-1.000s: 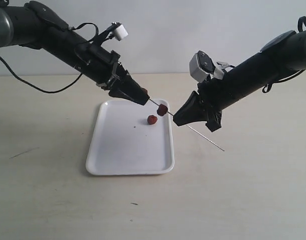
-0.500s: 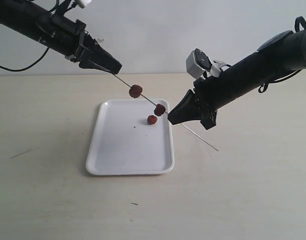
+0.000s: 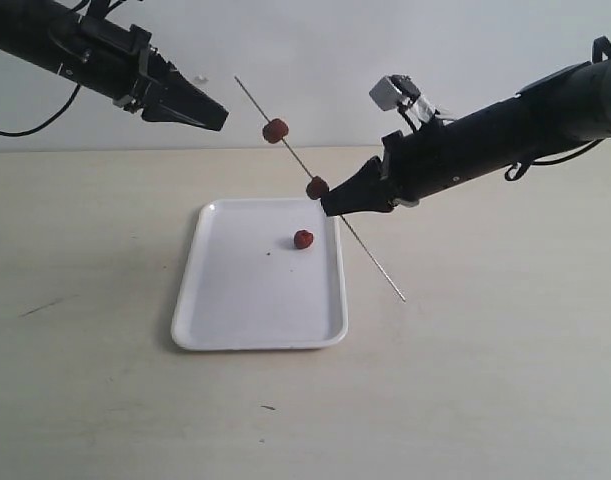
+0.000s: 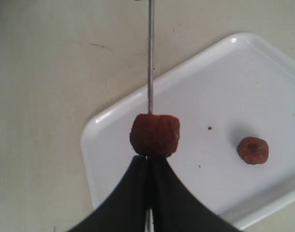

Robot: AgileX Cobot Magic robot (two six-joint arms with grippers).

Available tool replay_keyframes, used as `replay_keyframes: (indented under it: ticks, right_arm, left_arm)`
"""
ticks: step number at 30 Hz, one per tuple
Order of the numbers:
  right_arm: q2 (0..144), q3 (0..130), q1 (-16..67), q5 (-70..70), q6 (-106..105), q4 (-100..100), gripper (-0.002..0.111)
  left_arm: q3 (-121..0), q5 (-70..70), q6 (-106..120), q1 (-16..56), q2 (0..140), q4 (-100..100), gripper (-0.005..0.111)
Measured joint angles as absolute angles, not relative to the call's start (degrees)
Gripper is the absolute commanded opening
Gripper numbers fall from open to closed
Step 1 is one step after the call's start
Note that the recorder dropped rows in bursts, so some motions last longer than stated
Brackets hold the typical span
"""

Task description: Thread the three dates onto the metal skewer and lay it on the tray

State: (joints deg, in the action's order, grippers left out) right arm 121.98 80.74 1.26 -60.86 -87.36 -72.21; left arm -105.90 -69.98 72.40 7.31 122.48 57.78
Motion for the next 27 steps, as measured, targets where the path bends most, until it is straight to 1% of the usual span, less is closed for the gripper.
replay_keyframes:
  ticks: [6,10,16,23,27]
  right_arm:
    - [121.98,80.74,1.26,-60.55,-73.99,-72.81,0.0]
    - [121.98,80.74,1.26,-58.73,-67.57,-72.91,0.0]
    - [121.98,80.74,0.64,-53.96,-60.63,-72.8,0.0]
    - [121.98,80.74,-2.59,-52.34,-55.85,-70.6,0.0]
    - [121.98,80.74,-3.32,-52.24,-54.76,-70.51,0.0]
  left_arm:
    - [-104.38,-69.98,72.74,7.53,122.4,57.26,0.07]
    - [-102.02,-69.98,72.85,9.26,123.36,55.84,0.07]
    - [-99.76,-64.57,72.85,15.56,124.95,50.88,0.07]
    - [-99.76,-52.1,71.34,24.77,124.95,40.35,0.07]
    - [-99.76,-47.2,70.89,27.4,124.95,37.61,0.07]
